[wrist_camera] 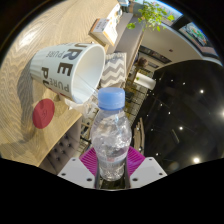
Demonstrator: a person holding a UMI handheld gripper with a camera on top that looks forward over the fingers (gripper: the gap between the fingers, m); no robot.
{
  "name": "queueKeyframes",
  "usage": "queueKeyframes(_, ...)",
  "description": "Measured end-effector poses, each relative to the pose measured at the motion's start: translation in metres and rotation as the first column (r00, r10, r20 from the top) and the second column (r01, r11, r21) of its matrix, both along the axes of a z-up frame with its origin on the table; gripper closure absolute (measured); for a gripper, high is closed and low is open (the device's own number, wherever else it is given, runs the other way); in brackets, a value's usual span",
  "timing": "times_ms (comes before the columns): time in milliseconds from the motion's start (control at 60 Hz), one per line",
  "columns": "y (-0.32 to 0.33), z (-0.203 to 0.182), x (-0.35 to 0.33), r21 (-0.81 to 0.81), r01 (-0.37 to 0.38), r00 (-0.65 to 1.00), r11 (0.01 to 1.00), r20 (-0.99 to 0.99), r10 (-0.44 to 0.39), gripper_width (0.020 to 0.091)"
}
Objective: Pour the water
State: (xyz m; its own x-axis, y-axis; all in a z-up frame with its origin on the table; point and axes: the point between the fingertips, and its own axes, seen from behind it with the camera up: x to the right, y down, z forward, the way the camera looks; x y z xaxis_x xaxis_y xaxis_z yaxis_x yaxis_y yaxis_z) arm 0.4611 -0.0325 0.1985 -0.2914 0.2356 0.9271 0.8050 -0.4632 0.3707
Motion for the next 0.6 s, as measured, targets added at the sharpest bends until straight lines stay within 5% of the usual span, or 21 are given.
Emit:
queueKeyframes(300,-0.002,-0.003,-0.007,-0.012,0.018,0.995,1.0,-0.097,-0.019,0.0766)
queueKeyframes(467,-0.005,0.005,-0.01,0.071,0.041,0.909,0.997,-0.417,-0.008,0.0766)
queueKeyframes(600,-0.005,0.012,-0.008,0.15,0.133,0.684,0.98,-0.729,0.019,0.0763)
